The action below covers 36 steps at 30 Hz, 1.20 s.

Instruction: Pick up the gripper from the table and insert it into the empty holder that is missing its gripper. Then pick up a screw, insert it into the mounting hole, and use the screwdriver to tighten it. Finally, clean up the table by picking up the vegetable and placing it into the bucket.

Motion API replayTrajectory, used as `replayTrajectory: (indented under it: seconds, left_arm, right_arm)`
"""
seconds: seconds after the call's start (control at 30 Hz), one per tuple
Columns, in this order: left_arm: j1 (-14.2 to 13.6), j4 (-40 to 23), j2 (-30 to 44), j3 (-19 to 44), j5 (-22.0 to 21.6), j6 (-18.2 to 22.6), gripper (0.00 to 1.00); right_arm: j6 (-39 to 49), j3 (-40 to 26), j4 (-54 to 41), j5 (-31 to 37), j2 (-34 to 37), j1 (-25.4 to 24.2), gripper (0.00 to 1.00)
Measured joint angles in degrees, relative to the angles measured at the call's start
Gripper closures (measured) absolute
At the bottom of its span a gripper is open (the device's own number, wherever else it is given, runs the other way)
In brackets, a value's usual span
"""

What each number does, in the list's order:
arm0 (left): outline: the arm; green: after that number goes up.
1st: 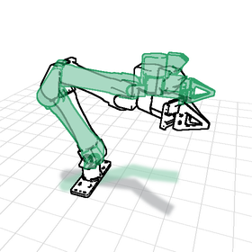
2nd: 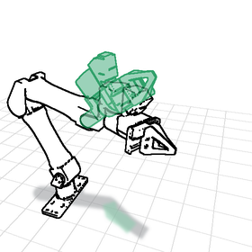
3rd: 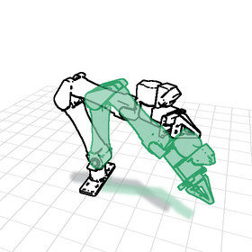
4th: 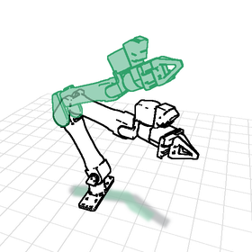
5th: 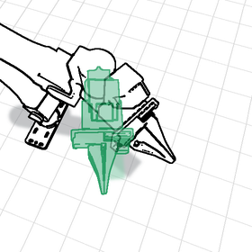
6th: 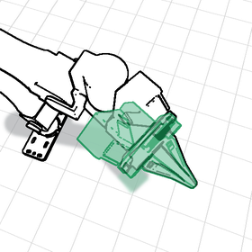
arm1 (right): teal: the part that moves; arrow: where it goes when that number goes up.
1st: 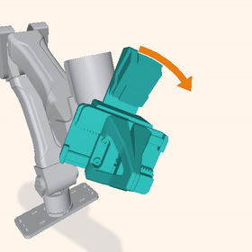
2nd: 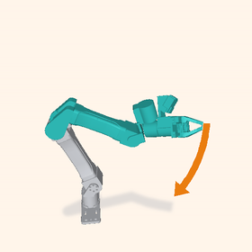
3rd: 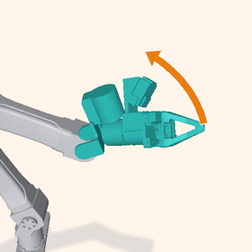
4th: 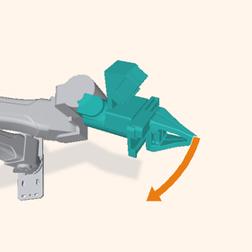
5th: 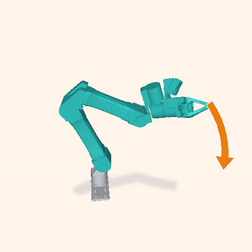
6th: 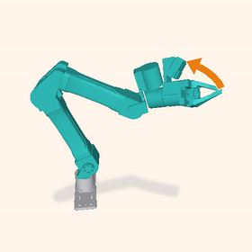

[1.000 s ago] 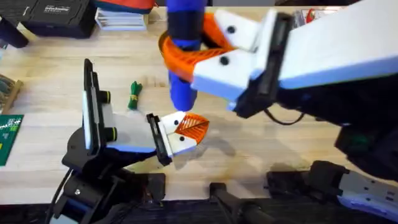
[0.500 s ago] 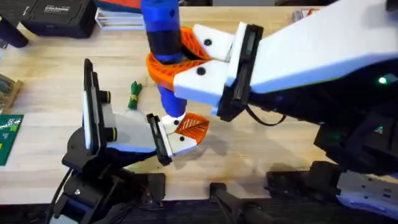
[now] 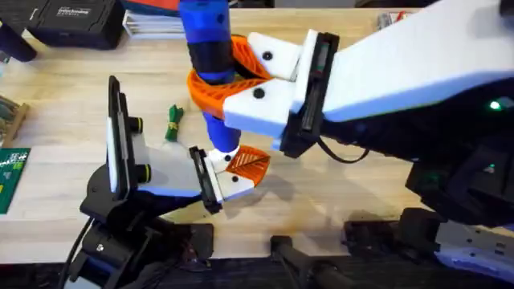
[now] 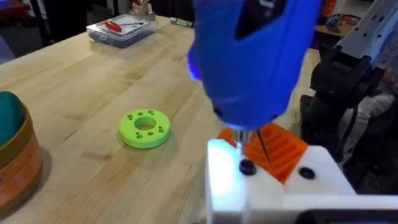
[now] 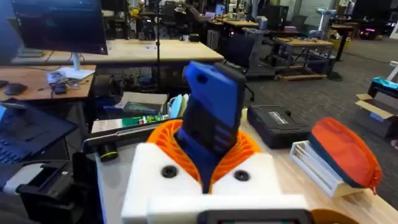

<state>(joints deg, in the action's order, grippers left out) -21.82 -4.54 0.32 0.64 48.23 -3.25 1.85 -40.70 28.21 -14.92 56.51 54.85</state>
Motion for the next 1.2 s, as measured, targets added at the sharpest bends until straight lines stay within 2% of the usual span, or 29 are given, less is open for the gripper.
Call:
replayTrajectory:
  seconds: [1.2]
  left_arm:
    - [0.00, -0.02, 0.00, 0.00, -0.20, -0.73, 0.997]
  right_arm:
    - [-1.87, -0.01, -0.83, -0.38, 1.27, 0.11, 0.977]
